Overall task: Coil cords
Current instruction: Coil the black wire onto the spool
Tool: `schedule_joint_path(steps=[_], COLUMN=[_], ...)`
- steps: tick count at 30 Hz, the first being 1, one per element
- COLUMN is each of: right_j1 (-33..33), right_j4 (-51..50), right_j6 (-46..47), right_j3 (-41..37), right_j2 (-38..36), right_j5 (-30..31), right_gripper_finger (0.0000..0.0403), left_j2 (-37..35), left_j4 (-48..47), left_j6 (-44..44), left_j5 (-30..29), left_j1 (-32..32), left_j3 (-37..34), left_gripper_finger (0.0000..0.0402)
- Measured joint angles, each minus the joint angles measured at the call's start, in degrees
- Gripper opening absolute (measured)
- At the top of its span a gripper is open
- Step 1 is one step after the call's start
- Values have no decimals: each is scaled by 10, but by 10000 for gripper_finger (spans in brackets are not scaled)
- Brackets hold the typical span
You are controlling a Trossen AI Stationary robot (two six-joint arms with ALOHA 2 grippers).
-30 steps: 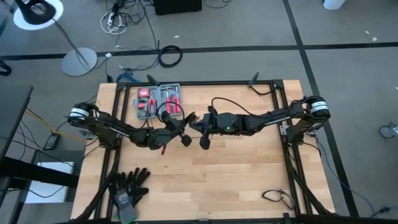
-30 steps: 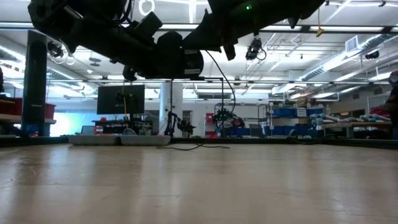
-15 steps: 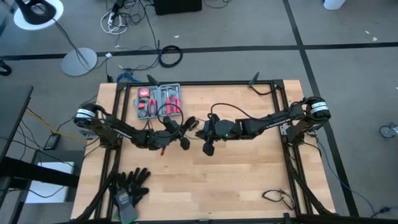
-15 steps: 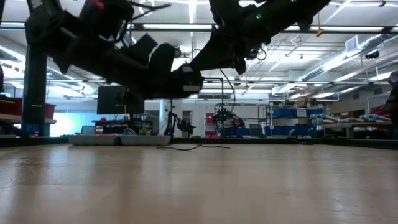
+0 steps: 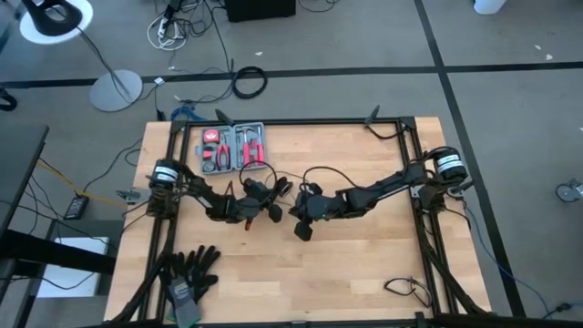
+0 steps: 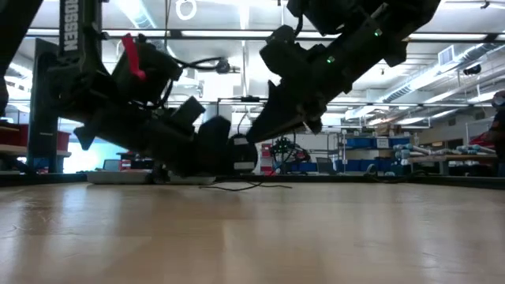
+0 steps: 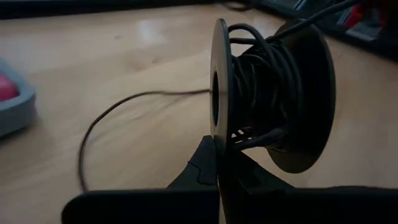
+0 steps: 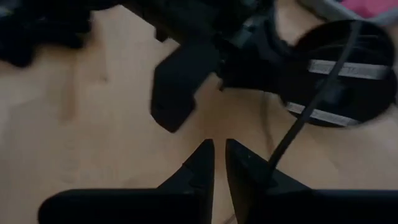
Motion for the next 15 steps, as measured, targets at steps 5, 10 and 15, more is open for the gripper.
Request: schedule_joint_path(steps=[5,10,15], right_j1=[1,1,3], right_j4=[-53,-129,-138], right_j6=[16,49,51], right_j3=[1,0,0], right_j2=[-5,-5,-14], right_j5=[14,14,14], right_gripper_finger=[38,38,41], left_j2=[22,28,29], left_j4=[5,11,9], left_j6=[6,15,26], left_j5=[17,21,28], left_j1=[19,25,30], left_j3=[0,1,1], left_gripper_finger=[0,0,0])
